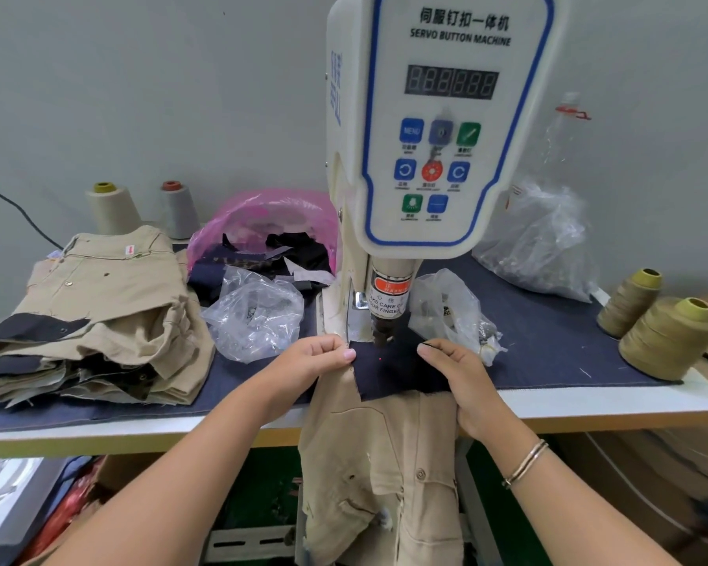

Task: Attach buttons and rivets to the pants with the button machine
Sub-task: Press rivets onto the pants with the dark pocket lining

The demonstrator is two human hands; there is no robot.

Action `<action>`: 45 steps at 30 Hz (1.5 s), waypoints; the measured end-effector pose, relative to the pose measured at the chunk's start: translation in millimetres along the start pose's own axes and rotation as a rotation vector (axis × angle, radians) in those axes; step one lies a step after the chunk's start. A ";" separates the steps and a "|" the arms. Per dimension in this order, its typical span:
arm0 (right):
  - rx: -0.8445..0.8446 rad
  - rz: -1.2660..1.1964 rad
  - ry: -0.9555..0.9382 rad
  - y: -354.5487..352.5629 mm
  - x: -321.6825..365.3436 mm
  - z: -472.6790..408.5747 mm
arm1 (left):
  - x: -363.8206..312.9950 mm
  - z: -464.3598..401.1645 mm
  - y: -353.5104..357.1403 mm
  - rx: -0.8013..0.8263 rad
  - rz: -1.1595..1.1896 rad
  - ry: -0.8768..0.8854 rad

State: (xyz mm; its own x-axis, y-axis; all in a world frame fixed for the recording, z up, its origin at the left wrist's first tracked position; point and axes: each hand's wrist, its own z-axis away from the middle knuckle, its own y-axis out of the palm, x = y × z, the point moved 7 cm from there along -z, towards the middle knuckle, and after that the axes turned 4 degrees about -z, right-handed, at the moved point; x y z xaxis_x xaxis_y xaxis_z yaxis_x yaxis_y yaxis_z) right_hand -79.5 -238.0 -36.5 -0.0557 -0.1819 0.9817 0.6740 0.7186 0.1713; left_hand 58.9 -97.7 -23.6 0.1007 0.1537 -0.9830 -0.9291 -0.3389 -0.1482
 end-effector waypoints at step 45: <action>0.439 0.566 0.019 29.1 5.2 59.6 | -20.3 37.5 -14.6 -0.050 0.185 0.050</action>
State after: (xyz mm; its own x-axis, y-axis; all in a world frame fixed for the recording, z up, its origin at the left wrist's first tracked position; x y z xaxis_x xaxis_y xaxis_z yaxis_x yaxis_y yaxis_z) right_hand -104.1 -178.1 -21.5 0.2307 0.2897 0.9289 0.2365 0.9093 -0.3423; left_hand 57.0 -61.1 2.6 -0.0515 0.0382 -0.9979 -0.9148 -0.4027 0.0318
